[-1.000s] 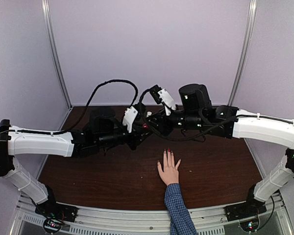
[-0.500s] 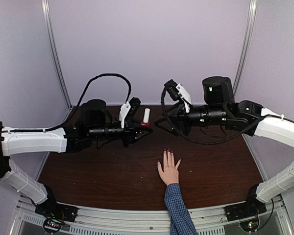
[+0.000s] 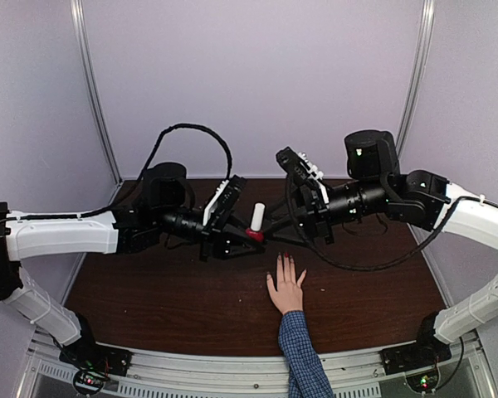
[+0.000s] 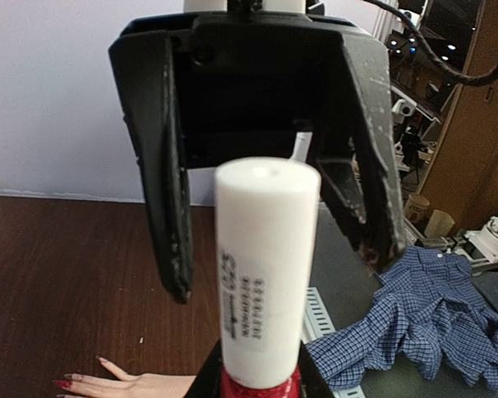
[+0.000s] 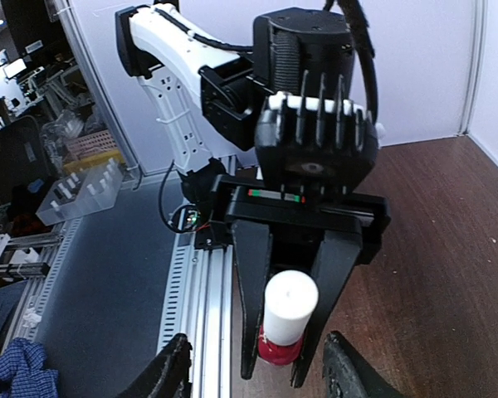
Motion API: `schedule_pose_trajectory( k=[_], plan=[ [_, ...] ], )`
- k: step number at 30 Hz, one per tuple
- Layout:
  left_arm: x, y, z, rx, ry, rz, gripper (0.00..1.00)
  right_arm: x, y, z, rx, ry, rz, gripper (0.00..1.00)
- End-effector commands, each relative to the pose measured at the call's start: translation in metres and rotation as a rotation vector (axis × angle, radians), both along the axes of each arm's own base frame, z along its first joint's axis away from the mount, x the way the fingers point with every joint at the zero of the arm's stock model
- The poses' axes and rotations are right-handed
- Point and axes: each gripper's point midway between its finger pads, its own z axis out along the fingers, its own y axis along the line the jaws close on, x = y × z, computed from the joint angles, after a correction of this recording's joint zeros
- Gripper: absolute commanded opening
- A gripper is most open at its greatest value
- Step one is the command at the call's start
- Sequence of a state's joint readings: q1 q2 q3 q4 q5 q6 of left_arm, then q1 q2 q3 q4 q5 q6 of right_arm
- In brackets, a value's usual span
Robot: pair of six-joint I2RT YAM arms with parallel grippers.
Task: Paint the nails
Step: Screw the nail polish bottle cap onto the nail polish bottle.
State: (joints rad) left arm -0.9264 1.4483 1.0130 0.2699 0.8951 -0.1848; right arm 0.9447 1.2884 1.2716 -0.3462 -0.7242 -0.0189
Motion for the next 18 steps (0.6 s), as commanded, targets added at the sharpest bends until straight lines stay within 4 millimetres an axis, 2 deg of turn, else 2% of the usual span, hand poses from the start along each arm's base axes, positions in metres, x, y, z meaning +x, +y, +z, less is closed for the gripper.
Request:
schedule_pose_trajectory(
  k=[1, 8, 11, 18],
  plan=[
    [-0.0192, -0.0032, 0.0199, -0.068, -0.041, -0.129, 0.00, -0.0202, 0.0012, 0.0198, 0.074, -0.001, 0.126, 0.51],
    [-0.0211, -0.0065, 0.0194, -0.064, -0.042, -0.143, 0.00, -0.0232, 0.0065, 0.0240, 0.098, 0.015, 0.162, 0.42],
    [-0.0212, -0.0065, 0.0207, -0.067, -0.044, -0.145, 0.00, -0.0233, 0.0078, 0.0218, 0.094, 0.021, 0.168, 0.35],
    [-0.0121, -0.0075, 0.0176, -0.052, -0.057, -0.075, 0.00, -0.0205, 0.0091, 0.0168, 0.084, 0.025, 0.157, 0.08]
  ],
)
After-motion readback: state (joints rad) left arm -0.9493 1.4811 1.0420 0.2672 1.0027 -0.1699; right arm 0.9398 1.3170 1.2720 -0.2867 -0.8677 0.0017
